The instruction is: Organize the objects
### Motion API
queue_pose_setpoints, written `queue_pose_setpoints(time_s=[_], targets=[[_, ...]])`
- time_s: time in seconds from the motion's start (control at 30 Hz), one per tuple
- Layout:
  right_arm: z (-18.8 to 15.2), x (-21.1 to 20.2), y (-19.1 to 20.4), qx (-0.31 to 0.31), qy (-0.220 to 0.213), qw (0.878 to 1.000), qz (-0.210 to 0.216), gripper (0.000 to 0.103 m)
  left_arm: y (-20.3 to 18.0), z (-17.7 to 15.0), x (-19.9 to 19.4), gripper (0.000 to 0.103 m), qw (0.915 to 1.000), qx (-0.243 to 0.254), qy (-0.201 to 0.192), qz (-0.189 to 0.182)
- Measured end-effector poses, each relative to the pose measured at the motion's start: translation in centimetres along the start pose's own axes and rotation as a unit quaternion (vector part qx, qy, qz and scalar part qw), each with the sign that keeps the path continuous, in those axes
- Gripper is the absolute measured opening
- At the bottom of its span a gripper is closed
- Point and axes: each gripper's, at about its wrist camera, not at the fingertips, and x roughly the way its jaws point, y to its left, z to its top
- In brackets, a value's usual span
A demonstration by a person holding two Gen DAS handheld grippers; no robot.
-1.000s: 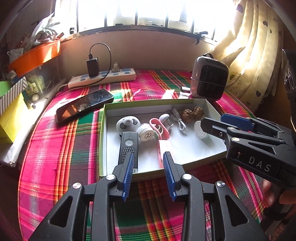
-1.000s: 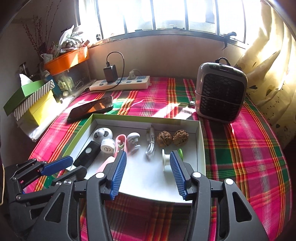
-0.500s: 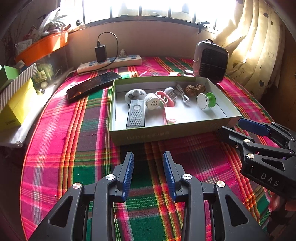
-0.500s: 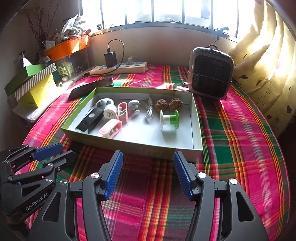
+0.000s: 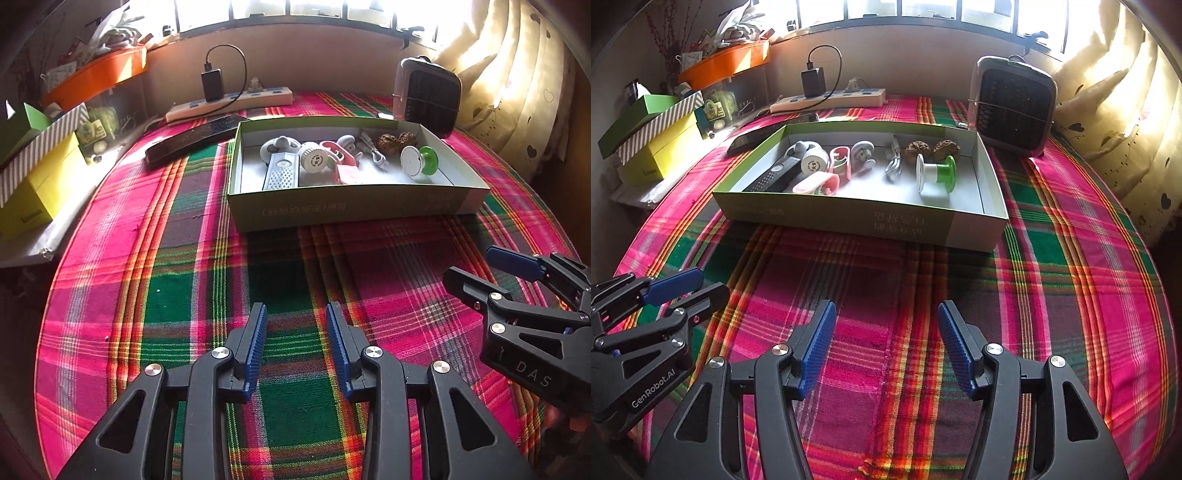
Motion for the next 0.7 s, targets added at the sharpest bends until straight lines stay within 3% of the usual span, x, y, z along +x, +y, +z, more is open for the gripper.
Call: queue_pose_setpoints(time_s=[0.53, 0.7], targets=[[-1.1, -0.4, -0.5, 0.007, 0.008, 1.0, -0.014, 0.074, -0.4, -0.5, -0.1, 0.034, 0.9996, -0.021, -0.011, 0.015], [-1.1, -0.2, -0.6, 0.011, 0.009, 1.0, -0.015, 0.078, -0.9, -0.5, -0.1, 0.048, 0.9998, -0.016, -0.009, 0.008]])
